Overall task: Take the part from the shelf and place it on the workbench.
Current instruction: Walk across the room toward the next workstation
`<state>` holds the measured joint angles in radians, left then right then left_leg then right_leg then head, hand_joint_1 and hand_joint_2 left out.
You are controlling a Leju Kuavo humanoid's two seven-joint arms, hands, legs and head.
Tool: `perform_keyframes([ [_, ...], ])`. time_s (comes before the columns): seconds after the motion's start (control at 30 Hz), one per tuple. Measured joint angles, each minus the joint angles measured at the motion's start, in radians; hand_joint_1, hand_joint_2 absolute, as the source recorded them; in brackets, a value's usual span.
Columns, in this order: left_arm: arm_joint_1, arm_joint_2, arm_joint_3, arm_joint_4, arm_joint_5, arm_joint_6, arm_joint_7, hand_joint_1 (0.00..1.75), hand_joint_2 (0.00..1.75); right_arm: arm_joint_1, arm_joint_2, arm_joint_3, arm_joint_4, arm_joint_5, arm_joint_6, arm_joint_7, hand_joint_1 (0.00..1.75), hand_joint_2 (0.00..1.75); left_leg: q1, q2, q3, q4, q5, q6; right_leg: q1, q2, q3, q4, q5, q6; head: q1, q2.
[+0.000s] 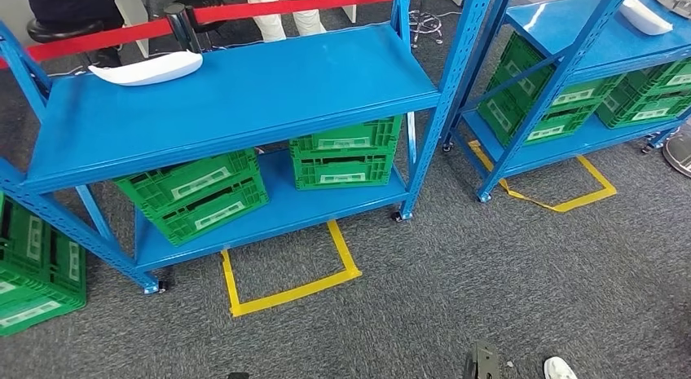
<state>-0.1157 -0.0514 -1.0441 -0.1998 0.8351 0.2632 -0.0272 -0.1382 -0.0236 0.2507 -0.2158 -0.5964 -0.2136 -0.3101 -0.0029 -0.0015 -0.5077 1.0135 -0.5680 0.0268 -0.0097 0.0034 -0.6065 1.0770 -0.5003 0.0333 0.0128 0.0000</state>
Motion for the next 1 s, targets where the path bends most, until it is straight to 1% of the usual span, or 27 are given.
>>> perform_keyframes([
  [0.03,-0.001,0.000,0.000,0.000,0.000,0.000,0.000,0.00,0.00,0.000,0.000,0.000,0.000,0.000,0.000,0.000,0.00,0.00,-0.001,0.000,0.002,0.000,-0.004,-0.006,0.001,0.000,0.017,-0.036,0.007,-0.004,0.000,0.000],
  [0.07,-0.001,0.000,0.000,0.000,0.000,0.000,0.000,0.00,0.00,0.000,0.000,0.000,0.000,0.000,0.000,0.000,0.00,0.00,-0.002,-0.001,0.003,-0.002,-0.006,-0.011,0.003,0.000,0.025,-0.050,0.001,-0.010,-0.002,0.000],
  [0.17,-0.001,0.000,0.000,0.000,0.000,0.000,-0.001,0.00,0.00,0.001,0.001,0.000,0.000,0.000,0.001,-0.001,0.00,0.00,-0.001,0.000,0.005,-0.001,-0.017,-0.029,0.002,-0.001,0.032,-0.063,-0.002,-0.028,-0.008,0.000],
  [0.2,-0.002,0.000,0.000,0.000,0.000,0.000,-0.001,0.00,0.00,0.000,0.001,0.000,0.000,0.000,0.001,-0.001,0.00,0.00,0.000,0.001,-0.004,0.020,-0.030,-0.035,0.000,-0.001,0.037,-0.069,-0.002,-0.034,-0.011,0.000],
  [0.23,-0.003,0.001,0.000,0.000,0.000,0.000,-0.001,0.00,0.00,-0.001,0.001,0.000,0.000,0.000,0.001,-0.002,0.00,0.00,0.001,0.001,-0.026,0.062,-0.052,-0.041,-0.001,-0.002,0.041,-0.073,-0.003,-0.039,-0.015,0.000],
  [0.27,-0.003,0.001,0.000,0.000,0.000,0.000,-0.001,0.00,0.00,-0.001,0.001,0.000,0.000,0.000,0.001,-0.003,0.00,0.00,0.003,0.001,-0.061,0.126,-0.079,-0.046,-0.001,-0.002,0.045,-0.074,-0.006,-0.043,-0.019,0.000],
  [0.3,-0.002,0.001,0.000,0.000,0.000,0.000,-0.001,0.00,0.00,-0.001,0.001,0.000,0.000,0.000,0.001,-0.003,0.00,0.00,0.006,0.001,-0.104,0.197,-0.103,-0.049,-0.001,-0.003,0.048,-0.074,-0.009,-0.046,-0.022,0.000],
  [0.33,-0.001,0.001,0.000,0.000,0.000,0.000,0.000,0.00,0.00,0.000,0.001,0.000,0.000,0.000,0.001,-0.004,0.00,0.00,0.008,0.001,-0.143,0.256,-0.117,-0.052,0.000,-0.002,0.051,-0.074,-0.013,-0.048,-0.022,0.000],
  [0.37,0.000,0.001,0.000,0.000,0.000,0.000,0.000,0.00,0.00,0.001,0.001,0.000,0.000,0.000,0.001,-0.004,0.00,0.00,0.009,0.001,-0.170,0.285,-0.110,-0.053,0.000,-0.002,0.057,-0.074,-0.018,-0.048,-0.023,0.000],
  [0.4,0.000,0.002,0.000,0.000,0.000,0.000,0.000,0.00,0.00,0.002,0.001,0.000,0.000,-0.001,0.001,-0.004,0.00,0.00,0.011,0.001,-0.177,0.276,-0.081,-0.054,0.000,0.000,0.064,-0.074,-0.023,-0.047,-0.023,0.000],
  [0.43,0.000,0.002,0.000,0.000,0.000,0.000,0.000,0.00,0.00,0.002,0.002,0.000,0.000,-0.001,0.001,-0.005,0.00,0.00,0.012,0.001,-0.166,0.230,-0.035,-0.053,-0.001,0.001,0.074,-0.074,-0.029,-0.044,-0.024,0.000],
  [0.47,0.000,0.002,0.000,0.000,0.000,0.000,0.000,0.00,0.00,0.003,0.002,0.000,0.000,-0.001,0.001,-0.006,0.00,0.00,0.012,0.001,-0.144,0.167,0.012,-0.051,-0.001,0.003,0.083,-0.074,-0.037,-0.041,-0.025,0.000],
  [0.5,0.000,0.003,0.000,0.000,0.000,0.000,0.000,0.00,0.00,0.002,0.002,0.000,0.000,-0.001,0.001,-0.006,0.00,0.00,0.011,0.001,-0.121,0.110,0.045,-0.049,0.000,0.004,0.091,-0.073,-0.044,-0.035,-0.026,0.000],
  [0.53,0.000,0.003,0.000,0.000,-0.001,0.000,0.000,0.00,0.00,0.000,0.002,0.000,0.000,-0.001,0.001,-0.007,0.00,0.00,0.009,0.002,-0.102,0.066,0.059,-0.044,0.001,0.005,0.094,-0.072,-0.049,-0.029,-0.028,0.000],
  [0.57,0.000,0.003,0.000,0.000,-0.001,0.000,0.000,0.00,0.00,0.000,0.002,0.000,0.000,-0.001,0.001,-0.008,0.00,0.00,0.008,0.001,-0.092,0.045,0.058,-0.039,0.001,0.005,0.095,-0.072,-0.053,-0.023,-0.027,0.000],
  [0.63,0.001,0.003,0.000,0.000,-0.001,0.000,0.000,0.00,0.00,-0.001,0.002,0.000,0.000,-0.001,0.001,-0.008,0.00,0.00,0.005,0.000,-0.086,0.033,0.046,-0.027,0.001,0.005,0.097,-0.075,-0.056,-0.012,-0.023,0.000],
  [0.67,0.001,0.002,0.000,0.000,-0.001,0.000,0.000,0.00,0.00,-0.001,0.003,0.000,0.000,-0.001,0.001,-0.008,0.00,0.00,0.006,-0.001,-0.084,0.031,0.045,-0.021,0.000,0.004,0.099,-0.073,-0.061,-0.007,-0.020,0.000],
  [0.7,0.001,0.002,0.000,0.000,-0.001,0.000,0.000,0.00,0.00,-0.002,0.004,0.001,0.000,-0.001,0.001,-0.008,0.00,0.00,0.007,0.000,-0.080,0.028,0.043,-0.015,-0.001,0.003,0.093,-0.056,-0.072,-0.002,-0.017,0.000],
  [0.73,0.000,0.002,0.000,0.000,-0.001,0.000,0.000,0.00,0.00,-0.003,0.005,0.001,0.000,-0.001,0.001,-0.008,0.00,0.00,0.009,0.001,-0.075,0.026,0.042,-0.009,-0.001,0.002,0.077,-0.020,-0.091,0.003,-0.013,0.000],
  [0.77,-0.001,0.002,0.000,0.000,-0.001,0.000,0.000,0.00,0.00,-0.003,0.005,0.002,0.000,-0.001,0.001,-0.008,0.00,0.00,0.009,0.003,-0.070,0.024,0.038,-0.003,-0.001,0.001,0.048,0.037,-0.117,0.007,-0.008,0.000],
  [0.8,-0.001,0.001,0.000,0.000,-0.001,0.000,0.000,0.00,0.00,-0.003,0.005,0.002,0.000,-0.001,0.001,-0.008,0.00,0.00,0.008,0.004,-0.067,0.024,0.035,0.002,-0.002,0.001,0.010,0.108,-0.143,0.010,-0.003,0.000],
  [0.83,0.000,0.001,0.000,0.000,-0.001,0.000,0.000,0.00,0.00,-0.002,0.004,0.002,0.000,-0.001,0.001,-0.008,0.00,0.00,0.006,0.005,-0.063,0.024,0.032,0.006,-0.002,0.001,-0.028,0.171,-0.161,0.011,0.000,0.000],
  [0.87,0.000,0.001,0.000,0.000,-0.001,0.000,0.000,0.00,0.00,0.000,0.004,0.002,0.000,-0.002,0.001,-0.008,0.00,0.00,0.004,0.005,-0.059,0.024,0.028,0.008,-0.001,0.001,-0.056,0.210,-0.163,0.010,0.002,0.000],
  [0.9,0.000,0.001,0.000,0.000,-0.001,0.001,0.000,0.00,0.00,0.001,0.004,0.002,0.000,-0.002,0.001,-0.008,0.00,0.44,0.001,0.004,-0.053,0.024,0.024,0.008,0.000,0.001,-0.068,0.212,-0.143,0.007,0.003,0.000],
  [0.93,0.000,0.001,0.000,0.000,-0.001,0.001,0.000,0.00,0.00,0.001,0.004,0.003,0.000,-0.002,0.001,-0.008,0.00,0.87,-0.002,0.003,-0.046,0.024,0.020,0.008,0.001,0.001,-0.060,0.175,-0.105,0.002,0.005,0.000],
  [0.97,0.000,0.001,0.000,0.000,-0.001,0.002,0.000,0.00,0.00,0.001,0.004,0.003,0.000,-0.002,0.002,-0.008,0.00,1.31,-0.004,0.002,-0.039,0.024,0.015,0.008,0.004,0.001,-0.040,0.112,-0.059,-0.007,0.006,0.000],
  [1.0,0.000,-0.001,0.000,0.000,-0.001,0.003,-0.001,0.00,0.00,0.001,0.002,0.003,0.000,-0.002,0.002,-0.008,0.00,1.75,-0.006,0.002,-0.034,0.024,0.010,0.007,0.008,0.001,-0.016,0.052,-0.025,-0.019,0.004,0.000],
])
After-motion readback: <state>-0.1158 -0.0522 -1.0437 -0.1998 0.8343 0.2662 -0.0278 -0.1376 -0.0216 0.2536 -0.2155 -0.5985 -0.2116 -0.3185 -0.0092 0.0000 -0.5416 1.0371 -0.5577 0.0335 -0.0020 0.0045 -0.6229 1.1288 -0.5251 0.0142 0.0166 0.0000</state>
